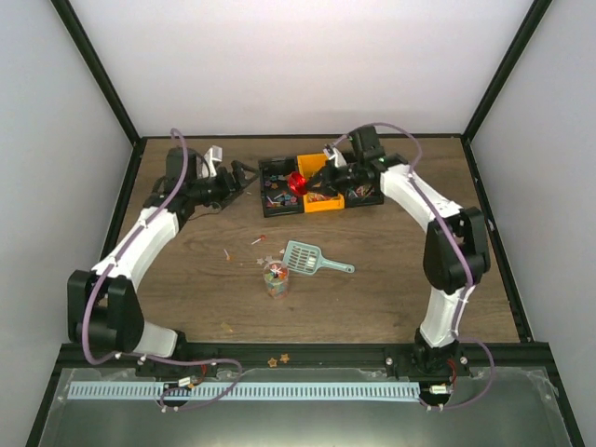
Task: Pack the candies
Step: Close the bottle lid on the packing bottle.
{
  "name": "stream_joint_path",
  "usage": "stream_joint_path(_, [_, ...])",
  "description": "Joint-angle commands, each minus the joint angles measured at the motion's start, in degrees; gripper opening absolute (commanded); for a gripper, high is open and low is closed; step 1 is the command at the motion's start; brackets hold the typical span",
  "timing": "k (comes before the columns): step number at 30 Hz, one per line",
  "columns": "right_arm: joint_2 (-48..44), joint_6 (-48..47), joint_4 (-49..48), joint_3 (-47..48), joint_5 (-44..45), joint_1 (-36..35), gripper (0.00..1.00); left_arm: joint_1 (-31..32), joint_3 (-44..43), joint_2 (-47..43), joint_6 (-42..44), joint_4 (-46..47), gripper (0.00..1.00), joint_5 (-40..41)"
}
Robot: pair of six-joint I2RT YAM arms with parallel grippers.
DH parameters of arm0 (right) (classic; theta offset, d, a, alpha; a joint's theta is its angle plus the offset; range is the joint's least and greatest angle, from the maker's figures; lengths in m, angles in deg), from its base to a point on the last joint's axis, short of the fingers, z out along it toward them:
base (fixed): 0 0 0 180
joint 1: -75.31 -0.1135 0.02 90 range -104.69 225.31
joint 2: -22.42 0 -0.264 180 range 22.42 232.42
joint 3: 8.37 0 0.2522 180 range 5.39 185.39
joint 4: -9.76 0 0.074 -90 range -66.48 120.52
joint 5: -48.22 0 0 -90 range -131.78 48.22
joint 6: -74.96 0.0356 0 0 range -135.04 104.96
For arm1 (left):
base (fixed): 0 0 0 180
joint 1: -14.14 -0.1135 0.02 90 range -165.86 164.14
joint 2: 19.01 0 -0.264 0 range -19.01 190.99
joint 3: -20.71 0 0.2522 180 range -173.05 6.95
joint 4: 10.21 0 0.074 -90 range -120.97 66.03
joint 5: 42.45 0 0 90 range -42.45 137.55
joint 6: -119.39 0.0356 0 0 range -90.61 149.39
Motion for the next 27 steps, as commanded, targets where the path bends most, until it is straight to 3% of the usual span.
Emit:
stream_joint_path(1, [-4.25, 17.03, -30.5, -10.99, -29.93, 1.52, 0.01, 1.62, 4.25, -4.13, -14.0, 34.93, 1.0, -15.36])
stream_joint_path(8, [-6.68, 53.98, -82.31, -22.91, -39.72, 1.63, 0.01, 4.38, 7.79, -3.41, -25.37, 55.32, 1.0, -22.14])
stream_joint_path(15, [-1.68, 85.32, -122.01, -24.32, -36.73, 1.6, 0.01, 6.98, 8.21, -1.5, -24.41, 56.79, 1.0, -22.66])
stream_joint_path(21, [2.28, 94.72, -133.33, -22.66, -34.74, 1.54, 0.01, 9.08, 5.05, 0.29, -20.86, 53.45, 1.0, -21.01])
stream_joint_path(27, [1.23, 88.74, -126.23, -22.64, -36.28, 1.5, 0.01, 11.37, 3.27, 1.96, -19.49, 51.37, 1.0, -20.47])
